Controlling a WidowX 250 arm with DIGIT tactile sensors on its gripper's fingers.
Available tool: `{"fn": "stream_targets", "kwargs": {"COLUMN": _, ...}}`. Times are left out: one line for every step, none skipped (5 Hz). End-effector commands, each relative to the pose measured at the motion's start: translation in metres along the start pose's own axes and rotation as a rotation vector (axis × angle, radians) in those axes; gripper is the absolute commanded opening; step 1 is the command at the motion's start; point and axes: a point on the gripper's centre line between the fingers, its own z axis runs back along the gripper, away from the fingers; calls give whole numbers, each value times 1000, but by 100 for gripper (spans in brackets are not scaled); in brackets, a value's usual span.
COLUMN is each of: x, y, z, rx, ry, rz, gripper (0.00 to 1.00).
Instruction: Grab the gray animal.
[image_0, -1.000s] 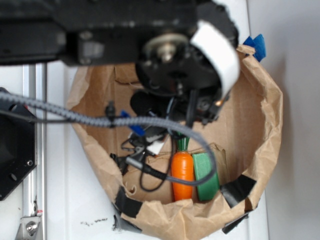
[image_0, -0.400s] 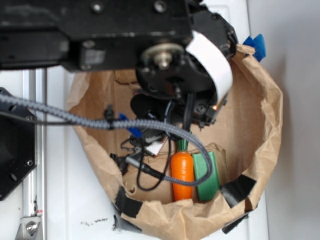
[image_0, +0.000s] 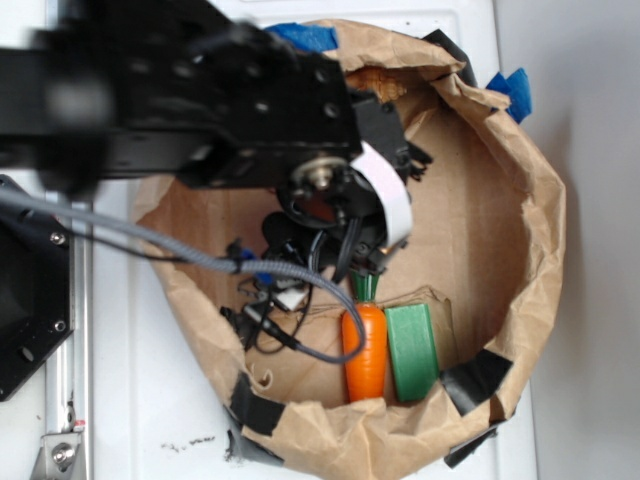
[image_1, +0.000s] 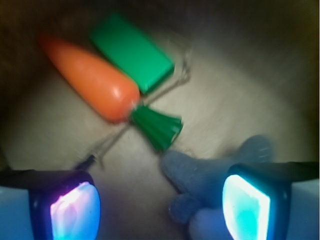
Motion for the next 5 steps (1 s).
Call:
{"fn": "stream_targets", "kwargs": {"x": 8, "y": 29, "z": -12, "rx": -22, "ry": 9, "rz": 11, "gripper": 100}}
{"fn": "stream_targets", "kwargs": {"x": 4, "y": 41, "z": -17, "rx": -8, "ry": 31, "rz": 16, "gripper": 100}}
{"fn": "stream_targets", "kwargs": {"x": 0, "y": 39, "z": -26, "rx": 2, "ry": 67, "rz": 11, "gripper": 100}}
{"fn": "stream_targets", "kwargs": {"x": 0, "y": 35, "z": -25, "rx": 27, "ry": 59, "rz": 2, "gripper": 0}}
{"fn": "stream_targets", "kwargs": {"x": 0, "y": 34, "z": -24, "rx": 29, "ry": 57, "rz": -5, "gripper": 0}}
